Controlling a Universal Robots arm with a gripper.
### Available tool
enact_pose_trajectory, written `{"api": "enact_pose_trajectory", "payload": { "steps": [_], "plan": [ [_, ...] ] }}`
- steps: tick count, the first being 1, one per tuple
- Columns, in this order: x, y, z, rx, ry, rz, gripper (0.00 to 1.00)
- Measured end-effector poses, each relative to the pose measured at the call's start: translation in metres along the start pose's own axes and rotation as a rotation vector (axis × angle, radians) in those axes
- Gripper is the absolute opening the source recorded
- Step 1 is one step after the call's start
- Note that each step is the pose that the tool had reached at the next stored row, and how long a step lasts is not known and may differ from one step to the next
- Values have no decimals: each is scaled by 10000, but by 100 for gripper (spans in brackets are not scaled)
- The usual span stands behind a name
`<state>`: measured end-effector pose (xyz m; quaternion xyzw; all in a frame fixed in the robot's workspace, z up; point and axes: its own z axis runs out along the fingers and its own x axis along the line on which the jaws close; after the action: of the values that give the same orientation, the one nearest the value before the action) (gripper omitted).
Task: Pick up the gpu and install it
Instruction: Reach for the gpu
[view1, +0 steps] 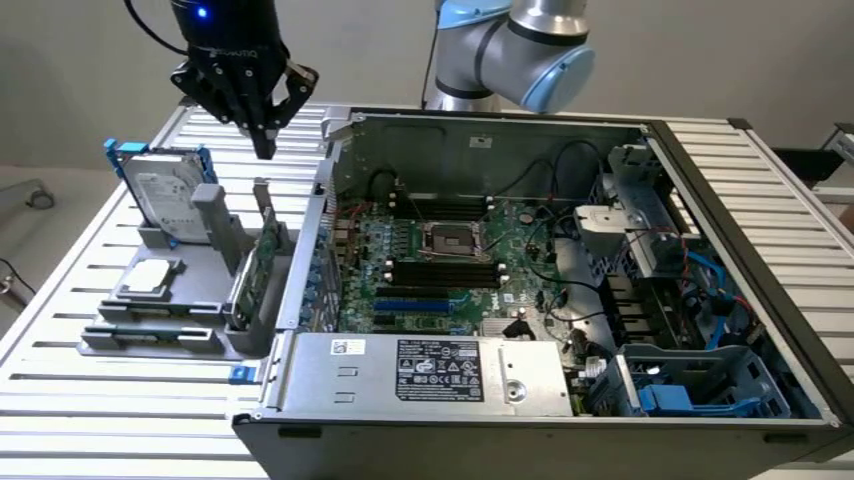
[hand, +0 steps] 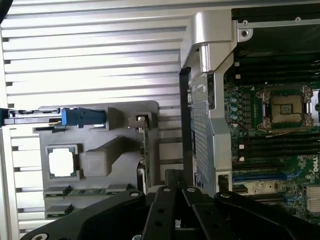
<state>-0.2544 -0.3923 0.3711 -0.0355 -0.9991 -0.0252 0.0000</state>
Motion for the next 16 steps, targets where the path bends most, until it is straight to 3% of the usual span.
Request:
{"api": "enact_pose_trajectory", "payload": {
  "steps": [3, 10, 16],
  "plan": [
    [63, -8, 33, 4, 50, -16, 11],
    [121, -34, 98, 23, 288, -99, 11],
    [150, -63, 125, 34, 366, -173, 11]
  ]
}}
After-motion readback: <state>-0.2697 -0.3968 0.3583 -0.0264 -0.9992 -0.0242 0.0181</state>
